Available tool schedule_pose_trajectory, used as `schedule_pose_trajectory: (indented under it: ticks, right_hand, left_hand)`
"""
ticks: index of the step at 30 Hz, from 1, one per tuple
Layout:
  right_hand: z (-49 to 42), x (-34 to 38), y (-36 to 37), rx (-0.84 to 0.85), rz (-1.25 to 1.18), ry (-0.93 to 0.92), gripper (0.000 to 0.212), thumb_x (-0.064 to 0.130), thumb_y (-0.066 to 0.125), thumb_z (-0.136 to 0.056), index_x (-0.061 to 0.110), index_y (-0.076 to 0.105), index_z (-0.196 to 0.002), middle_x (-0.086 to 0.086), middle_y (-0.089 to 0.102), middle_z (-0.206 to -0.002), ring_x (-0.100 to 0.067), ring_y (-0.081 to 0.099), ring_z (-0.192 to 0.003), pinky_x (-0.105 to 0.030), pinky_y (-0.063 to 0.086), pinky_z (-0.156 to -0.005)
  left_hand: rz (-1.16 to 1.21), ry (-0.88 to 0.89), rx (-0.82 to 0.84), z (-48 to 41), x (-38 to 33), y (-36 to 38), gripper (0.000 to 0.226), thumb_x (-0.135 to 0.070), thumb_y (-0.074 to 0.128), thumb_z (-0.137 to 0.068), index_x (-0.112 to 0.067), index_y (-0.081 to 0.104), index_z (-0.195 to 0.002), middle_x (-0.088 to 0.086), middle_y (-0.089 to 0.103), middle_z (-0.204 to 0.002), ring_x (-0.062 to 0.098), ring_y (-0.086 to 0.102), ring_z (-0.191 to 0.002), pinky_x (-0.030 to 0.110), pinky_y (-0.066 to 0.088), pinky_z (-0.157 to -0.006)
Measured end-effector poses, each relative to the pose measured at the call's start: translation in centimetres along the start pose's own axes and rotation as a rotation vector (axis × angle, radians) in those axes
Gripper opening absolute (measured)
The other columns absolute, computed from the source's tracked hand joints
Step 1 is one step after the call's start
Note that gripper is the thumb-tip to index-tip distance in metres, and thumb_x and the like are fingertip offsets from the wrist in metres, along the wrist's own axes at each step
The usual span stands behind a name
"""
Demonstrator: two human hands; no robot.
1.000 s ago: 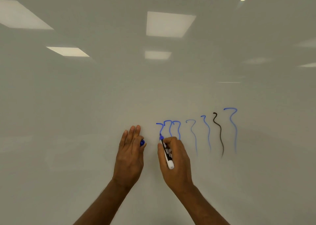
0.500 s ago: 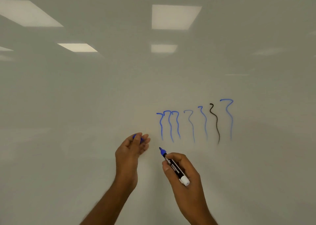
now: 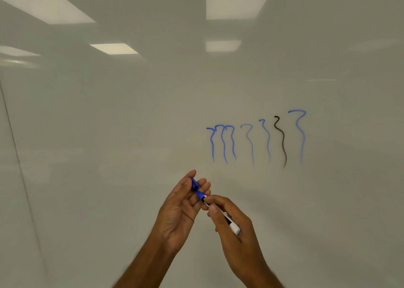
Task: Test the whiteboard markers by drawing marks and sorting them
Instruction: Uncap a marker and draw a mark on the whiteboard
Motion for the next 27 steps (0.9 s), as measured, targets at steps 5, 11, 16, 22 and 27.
schedule_pose_trajectory:
  ticks: [5,11,16,22,27]
  right_hand:
    - [0.9,-0.7,-0.1,-0.035,-0.029,-0.004,0.037,0.055,0.053,-0.088,0.033,0.067,-0.114,0.023,0.071,-0.110,-0.004,0.066,-0.110,-0.015,0.052,-0.091]
    - [1.5,-2.0,0.4,-0.053,-0.017,0.024,0.021,0.038,0.054,-0.093,0.039,0.065,-0.111,0.026,0.070,-0.109,-0.002,0.066,-0.108,-0.010,0.050,-0.089]
    - [2.4,-3.7,1.3,-0.065,-0.059,0.044,0.021,0.029,0.053,-0.096,0.034,0.068,-0.110,0.018,0.072,-0.108,-0.008,0.067,-0.109,-0.012,0.050,-0.090]
    - [3.6,-5.3,2.5,-0.077,-0.133,0.133,0.012,0.016,0.059,-0.098,0.016,0.068,-0.105,0.003,0.073,-0.093,-0.013,0.069,-0.085,-0.020,0.055,-0.072]
    - [6.7,-10.2,2.7,-0.024,0.006,0.283,0.009,0.020,0.067,-0.094,0.022,0.071,-0.101,0.004,0.073,-0.082,-0.010,0.067,-0.075,-0.021,0.054,-0.068]
  left_hand:
    - [-0.066,0.007,-0.020,0.6,0.6,-1.1,0.039,-0.018,0.058,-0.091,-0.005,0.063,-0.128,0.021,0.071,-0.112,0.030,0.073,-0.100,0.038,0.062,-0.078]
    - [-0.055,-0.024,-0.061,1.8,2.7,-1.7,0.038,-0.019,0.060,-0.090,-0.004,0.065,-0.125,0.023,0.072,-0.112,0.032,0.074,-0.100,0.041,0.061,-0.085]
    - [-0.006,-0.042,-0.101,2.5,3.8,-3.0,0.031,-0.016,0.055,-0.098,-0.006,0.062,-0.127,0.020,0.073,-0.107,0.030,0.074,-0.097,0.039,0.062,-0.083]
    - [-0.146,-0.076,-0.129,2.3,4.1,-6.7,0.029,-0.013,0.050,-0.102,-0.007,0.061,-0.128,0.019,0.072,-0.112,0.030,0.071,-0.107,0.040,0.059,-0.091]
    - [-0.306,-0.094,-0.156,3.1,5.1,-12.6,0.028,-0.012,0.045,-0.105,-0.005,0.059,-0.128,0.023,0.069,-0.120,0.035,0.068,-0.114,0.045,0.051,-0.101]
Point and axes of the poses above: each hand's wrist, its own z-axis away from the middle knuckle, its own y-axis out of the palm, x = y × z, the point moved 5 cm from there along -z, towards the middle knuckle
